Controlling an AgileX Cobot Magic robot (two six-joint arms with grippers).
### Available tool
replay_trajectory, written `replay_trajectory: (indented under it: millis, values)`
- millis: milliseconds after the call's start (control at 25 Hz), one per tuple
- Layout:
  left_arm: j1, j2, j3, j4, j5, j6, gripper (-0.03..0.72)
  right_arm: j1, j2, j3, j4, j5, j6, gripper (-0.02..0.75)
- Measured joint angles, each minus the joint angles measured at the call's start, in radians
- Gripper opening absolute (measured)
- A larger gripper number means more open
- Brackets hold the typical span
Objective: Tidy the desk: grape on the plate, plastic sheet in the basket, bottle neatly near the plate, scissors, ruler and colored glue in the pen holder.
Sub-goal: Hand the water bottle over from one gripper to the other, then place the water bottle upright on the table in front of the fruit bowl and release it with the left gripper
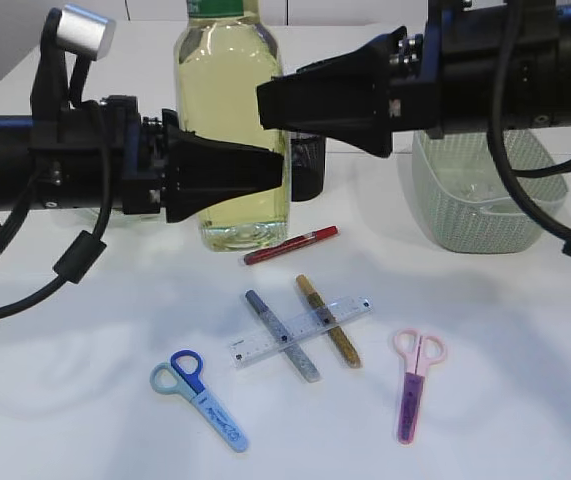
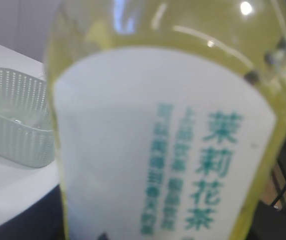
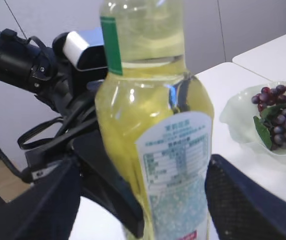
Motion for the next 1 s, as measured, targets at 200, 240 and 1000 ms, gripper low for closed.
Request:
replay_trajectory:
  millis: [200, 240, 1000]
  values:
    - [0.072, 0.000, 0.000, 0.000, 0.000, 0.000, 0.431, 0.000, 0.000, 0.000, -0.070, -0.026, 0.061, 0.596]
    - [0.087, 0.000, 0.000, 0.002, 0.000, 0.000, 0.431, 0.000, 0.000, 0.000, -0.081, -0.038, 0.075, 0.596]
    - [0.352, 0.000, 0.000, 0.101, 0.000, 0.000, 0.431, 0.000, -0.002, 0.000, -1.158, -0.171, 1.380, 0.551]
